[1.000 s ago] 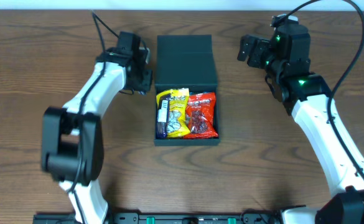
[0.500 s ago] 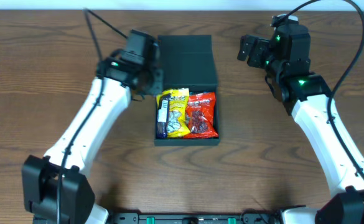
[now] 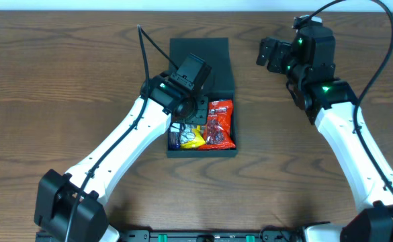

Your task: Pack container

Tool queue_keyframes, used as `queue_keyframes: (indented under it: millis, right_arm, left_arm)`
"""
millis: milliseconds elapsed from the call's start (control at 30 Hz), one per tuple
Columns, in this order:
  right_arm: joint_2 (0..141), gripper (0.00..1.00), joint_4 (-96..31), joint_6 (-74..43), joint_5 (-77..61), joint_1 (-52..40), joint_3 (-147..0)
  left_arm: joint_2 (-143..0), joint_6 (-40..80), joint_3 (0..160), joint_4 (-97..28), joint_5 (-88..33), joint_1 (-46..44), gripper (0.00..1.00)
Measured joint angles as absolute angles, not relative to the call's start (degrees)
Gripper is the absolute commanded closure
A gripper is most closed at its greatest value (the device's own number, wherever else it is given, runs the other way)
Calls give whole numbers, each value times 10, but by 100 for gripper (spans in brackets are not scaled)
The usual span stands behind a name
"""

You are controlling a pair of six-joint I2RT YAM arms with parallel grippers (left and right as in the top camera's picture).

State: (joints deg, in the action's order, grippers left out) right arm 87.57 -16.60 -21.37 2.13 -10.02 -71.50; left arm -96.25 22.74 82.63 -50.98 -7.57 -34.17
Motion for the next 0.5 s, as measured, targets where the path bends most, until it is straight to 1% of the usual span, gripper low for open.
queue_keyframes:
  millis: [33,67,233,400,500]
  right_arm:
    - [876,1,-166,-214,22,-100,-715]
    - [876,1,-166,-214,22,-100,-715]
    - [876,1,-166,-214,22,-100,-715]
    - [876,1,-167,-214,22,-100,-715]
    - [876,1,-171,-214,22,-100,-715]
  left_arm:
    - [-962,229,826,-510,-76,-342,7]
    - [-962,234,826,-510,-76,-342,6]
    - [-962,242,826,-498,-75,-342,7]
    - [-962,242,826,-456,-75,-329,18]
    - [-962,242,826,-428,-75,-305,18]
